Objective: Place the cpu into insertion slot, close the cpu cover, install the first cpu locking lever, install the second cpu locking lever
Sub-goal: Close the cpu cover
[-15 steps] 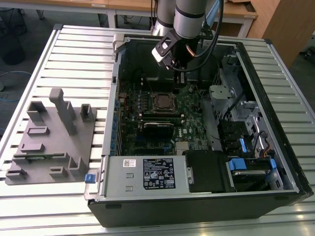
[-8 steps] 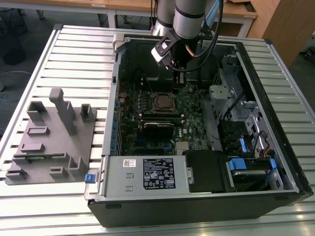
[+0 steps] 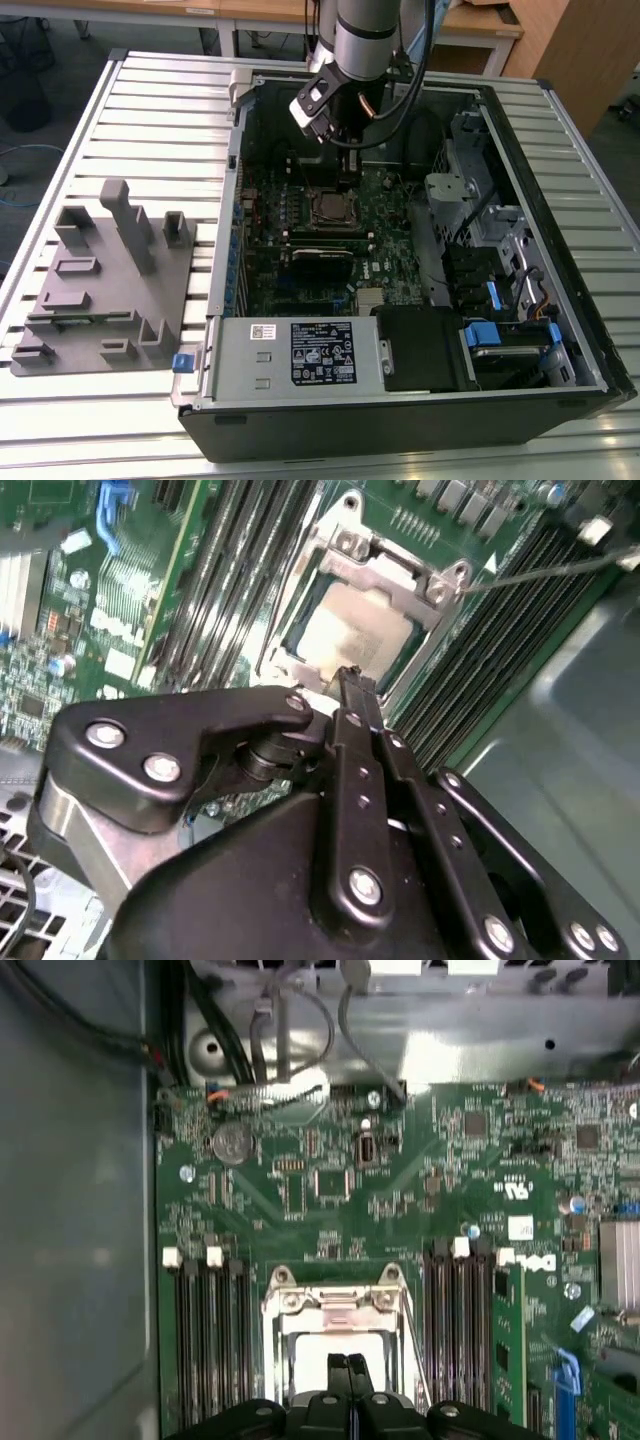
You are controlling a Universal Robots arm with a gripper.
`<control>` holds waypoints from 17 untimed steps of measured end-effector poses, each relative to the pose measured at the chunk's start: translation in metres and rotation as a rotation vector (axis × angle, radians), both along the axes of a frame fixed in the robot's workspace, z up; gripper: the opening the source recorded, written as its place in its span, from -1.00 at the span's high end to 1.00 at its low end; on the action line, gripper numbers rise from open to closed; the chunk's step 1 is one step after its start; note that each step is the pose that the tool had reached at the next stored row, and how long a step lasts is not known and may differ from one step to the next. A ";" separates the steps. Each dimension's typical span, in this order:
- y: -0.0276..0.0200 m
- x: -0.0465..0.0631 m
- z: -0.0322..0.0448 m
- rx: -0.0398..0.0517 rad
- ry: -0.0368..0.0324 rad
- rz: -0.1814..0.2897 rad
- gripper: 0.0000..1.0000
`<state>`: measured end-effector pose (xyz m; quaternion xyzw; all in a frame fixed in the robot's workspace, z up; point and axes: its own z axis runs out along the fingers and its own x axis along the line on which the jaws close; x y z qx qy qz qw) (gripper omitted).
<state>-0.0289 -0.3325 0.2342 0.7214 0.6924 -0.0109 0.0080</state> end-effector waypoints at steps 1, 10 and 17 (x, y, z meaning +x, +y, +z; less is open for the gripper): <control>0.0000 -0.001 -0.0002 0.0000 -0.0001 0.000 0.80; 0.0000 -0.008 -0.0012 -0.0001 0.0000 0.000 0.80; -0.0002 -0.013 -0.0066 0.0001 -0.0001 0.000 0.80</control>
